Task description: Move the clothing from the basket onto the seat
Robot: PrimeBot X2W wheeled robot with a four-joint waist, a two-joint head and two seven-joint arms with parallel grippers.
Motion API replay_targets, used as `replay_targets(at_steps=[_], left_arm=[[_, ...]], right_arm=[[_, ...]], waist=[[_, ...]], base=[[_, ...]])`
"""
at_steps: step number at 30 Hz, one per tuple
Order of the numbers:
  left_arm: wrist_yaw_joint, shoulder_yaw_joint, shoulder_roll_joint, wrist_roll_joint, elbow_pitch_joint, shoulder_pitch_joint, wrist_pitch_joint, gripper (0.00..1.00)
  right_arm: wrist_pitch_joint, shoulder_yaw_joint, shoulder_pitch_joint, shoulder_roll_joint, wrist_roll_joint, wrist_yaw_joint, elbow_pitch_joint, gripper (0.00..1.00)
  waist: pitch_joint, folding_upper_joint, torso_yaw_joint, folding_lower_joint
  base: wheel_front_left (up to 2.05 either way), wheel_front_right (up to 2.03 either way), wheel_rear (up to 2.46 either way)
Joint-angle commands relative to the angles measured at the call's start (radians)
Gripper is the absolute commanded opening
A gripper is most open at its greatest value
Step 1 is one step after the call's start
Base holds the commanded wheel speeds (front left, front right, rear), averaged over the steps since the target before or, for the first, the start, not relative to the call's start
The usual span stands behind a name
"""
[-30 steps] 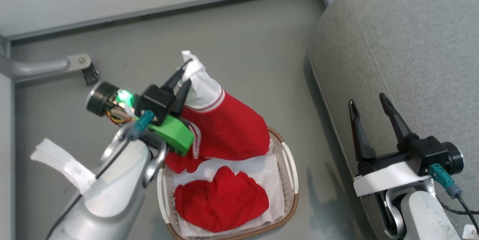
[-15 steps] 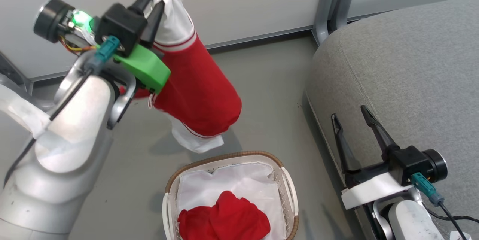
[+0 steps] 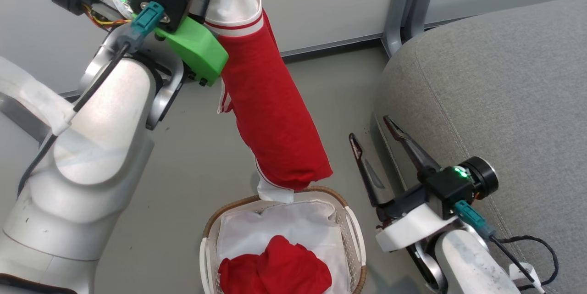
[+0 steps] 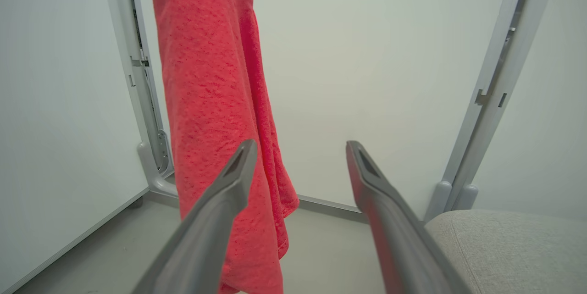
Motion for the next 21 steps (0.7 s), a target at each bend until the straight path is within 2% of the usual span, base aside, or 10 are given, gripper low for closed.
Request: replay_targets(at_steps=[1, 10, 21], left_arm=[[0.001, -0.010, -0.011, -0.001, 0.002, -0.020, 0.003, 0.00], [-0.005, -0.075, -0.048, -0.017, -0.025, -0.065, 0.019, 0.00], [-0.007, -0.129, -0.079, -0.042, -0.068, -0.100, 0.013, 0.00]], right_arm=[[-0.005, 0.022, -0.019, -0.004, -0.005, -0.001, 0.008, 1.00], [-0.004, 0.145, -0.130, -0.004, 0.010, -0.001, 0.079, 1.00], [-0.003, 0.169, -0.302, -0.004, -0.002, -0.001, 0.246, 1.00]], waist=[[-0.006, 0.0000, 0.006, 0.0001], [-0.023, 0.0000, 0.036, 0.0001], [-0.015, 0.0000, 0.067, 0.0001]], base=[[0.00, 0.00, 0.00], [0.00, 0.00, 0.00], [0.00, 0.00, 0.00]])
